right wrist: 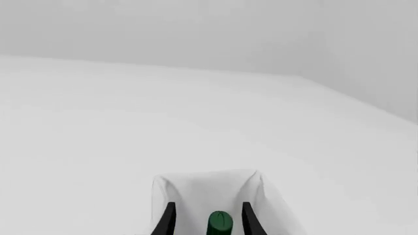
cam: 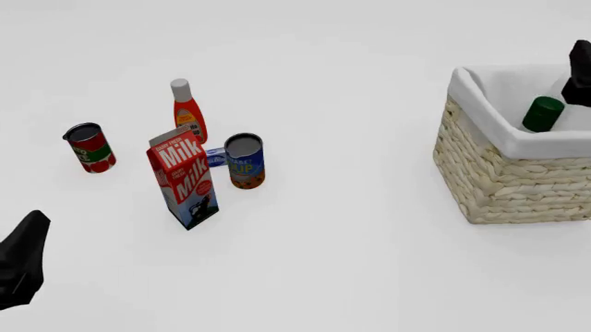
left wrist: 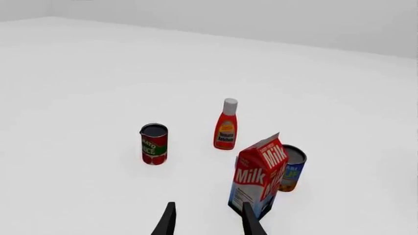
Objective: Pick the salad dressing and place it in the basket.
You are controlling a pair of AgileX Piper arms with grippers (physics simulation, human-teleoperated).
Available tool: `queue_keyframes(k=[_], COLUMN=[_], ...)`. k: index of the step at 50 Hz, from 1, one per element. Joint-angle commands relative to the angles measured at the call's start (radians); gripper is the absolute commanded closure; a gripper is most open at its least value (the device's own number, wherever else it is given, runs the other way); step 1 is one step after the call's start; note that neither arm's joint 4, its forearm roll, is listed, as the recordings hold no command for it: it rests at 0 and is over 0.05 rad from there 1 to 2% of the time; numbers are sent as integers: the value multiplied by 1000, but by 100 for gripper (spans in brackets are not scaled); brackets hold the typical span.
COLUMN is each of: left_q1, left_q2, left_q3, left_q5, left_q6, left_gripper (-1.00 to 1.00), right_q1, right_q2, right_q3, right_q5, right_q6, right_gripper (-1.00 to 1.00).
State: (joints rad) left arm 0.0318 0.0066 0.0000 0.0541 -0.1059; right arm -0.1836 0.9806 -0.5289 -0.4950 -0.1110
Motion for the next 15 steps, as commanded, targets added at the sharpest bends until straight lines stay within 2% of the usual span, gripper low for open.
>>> queue_keyframes(k=[1,15], left_q1=[-4,-18], left_q2=[-3,-5], left_q3=[0,0], left_q5=[-3,-8], left_q6=[1,7], left_gripper=[-100,-100], right_q1=[13,17], right_q2=[-194,-430], right_q3=[66,155], right_q5=[99,234], right_q6=[-4,-9], right_gripper=[-100,-100])
